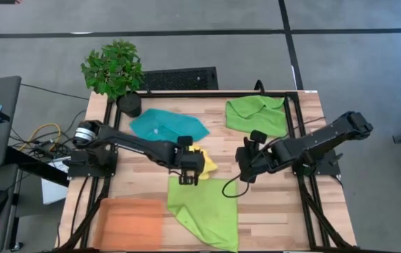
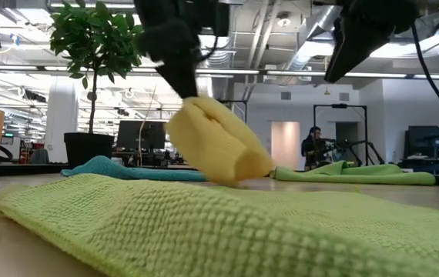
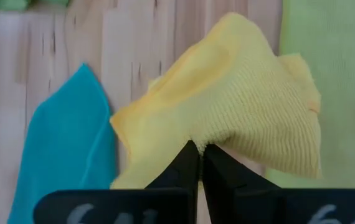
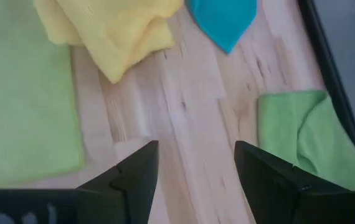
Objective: Fold microfiber towels
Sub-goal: Put the yellow towel into the orange bin
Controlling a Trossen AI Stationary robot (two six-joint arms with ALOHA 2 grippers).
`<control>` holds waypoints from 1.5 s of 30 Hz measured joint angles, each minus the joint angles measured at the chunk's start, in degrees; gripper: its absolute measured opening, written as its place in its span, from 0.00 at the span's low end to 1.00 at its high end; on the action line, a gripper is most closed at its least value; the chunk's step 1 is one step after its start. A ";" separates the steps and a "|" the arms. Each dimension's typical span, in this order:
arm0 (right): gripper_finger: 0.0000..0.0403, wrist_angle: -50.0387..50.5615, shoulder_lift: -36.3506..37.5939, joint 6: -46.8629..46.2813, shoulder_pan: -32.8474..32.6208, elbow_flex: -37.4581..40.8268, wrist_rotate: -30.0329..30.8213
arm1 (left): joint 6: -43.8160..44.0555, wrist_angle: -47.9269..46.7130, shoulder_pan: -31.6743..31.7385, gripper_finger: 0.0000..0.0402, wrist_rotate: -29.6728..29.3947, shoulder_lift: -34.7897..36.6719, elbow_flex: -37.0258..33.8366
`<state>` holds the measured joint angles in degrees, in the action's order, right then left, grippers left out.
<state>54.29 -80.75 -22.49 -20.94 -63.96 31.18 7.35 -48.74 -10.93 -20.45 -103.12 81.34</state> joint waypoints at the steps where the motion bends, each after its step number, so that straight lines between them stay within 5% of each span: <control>1: 0.58 -0.54 0.00 0.01 -0.41 0.00 0.49 | 1.13 -1.37 -0.59 0.00 -0.31 0.40 -0.04; 10: 0.58 -4.28 -0.02 0.01 -2.53 0.00 1.92 | 14.80 -12.18 -7.90 0.00 -1.22 3.37 -0.04; 19: 0.58 -8.23 -0.02 3.24 -2.72 0.00 1.95 | 38.73 -25.09 -18.16 0.00 -1.31 7.10 -0.04; 32: 0.58 -23.11 -0.02 17.54 -2.72 0.00 -3.26 | 67.99 -32.49 -34.58 0.00 0.39 8.49 -0.02; 45: 0.58 -25.17 -0.02 18.02 -0.69 0.00 -3.22 | 90.92 -41.37 -47.82 0.00 0.15 8.41 3.08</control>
<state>29.12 -80.77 -4.47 -21.63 -63.96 27.96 98.27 -90.11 -58.74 -20.30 -94.72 84.42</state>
